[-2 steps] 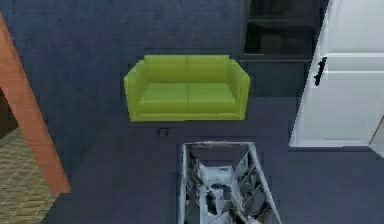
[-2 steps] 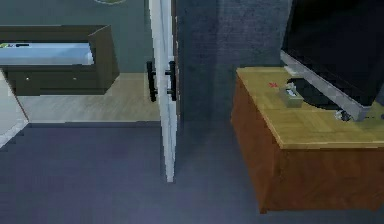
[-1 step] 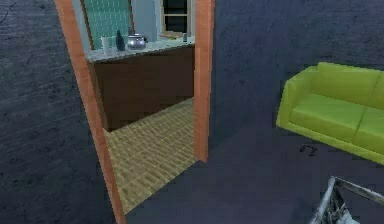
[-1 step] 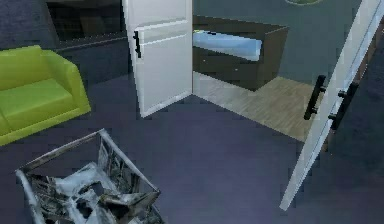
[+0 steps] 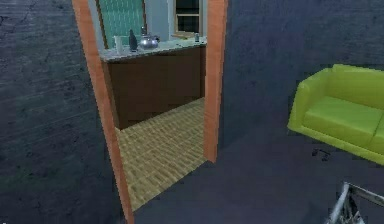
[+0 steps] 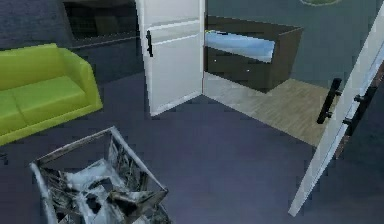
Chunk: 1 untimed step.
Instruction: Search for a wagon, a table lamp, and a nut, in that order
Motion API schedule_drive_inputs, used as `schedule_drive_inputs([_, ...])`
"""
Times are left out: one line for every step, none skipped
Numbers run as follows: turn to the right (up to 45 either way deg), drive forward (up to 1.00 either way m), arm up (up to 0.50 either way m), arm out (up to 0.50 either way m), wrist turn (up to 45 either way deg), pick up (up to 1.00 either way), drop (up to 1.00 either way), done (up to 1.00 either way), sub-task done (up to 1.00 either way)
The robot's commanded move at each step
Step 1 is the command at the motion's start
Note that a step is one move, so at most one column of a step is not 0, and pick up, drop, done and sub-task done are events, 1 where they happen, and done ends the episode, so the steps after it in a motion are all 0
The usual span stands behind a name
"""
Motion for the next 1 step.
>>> schedule_drive_inputs([0.0, 1.00, 0.00, 0.00, 0.0, 0.00, 0.00, 0.00, 0.00])
